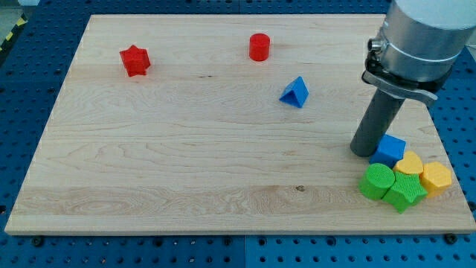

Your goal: Push the blue triangle slightly to the down

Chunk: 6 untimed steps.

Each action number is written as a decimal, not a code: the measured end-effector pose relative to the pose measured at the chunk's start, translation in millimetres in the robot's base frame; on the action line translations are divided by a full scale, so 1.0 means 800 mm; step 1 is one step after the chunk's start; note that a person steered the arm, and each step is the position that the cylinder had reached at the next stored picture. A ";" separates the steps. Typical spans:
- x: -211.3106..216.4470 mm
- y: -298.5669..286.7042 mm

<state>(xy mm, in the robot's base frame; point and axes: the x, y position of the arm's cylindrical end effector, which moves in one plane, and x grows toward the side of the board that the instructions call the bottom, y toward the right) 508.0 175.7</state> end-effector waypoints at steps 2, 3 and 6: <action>-0.126 0.000; -0.190 -0.013; -0.222 -0.200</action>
<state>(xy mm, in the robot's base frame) 330.1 15.9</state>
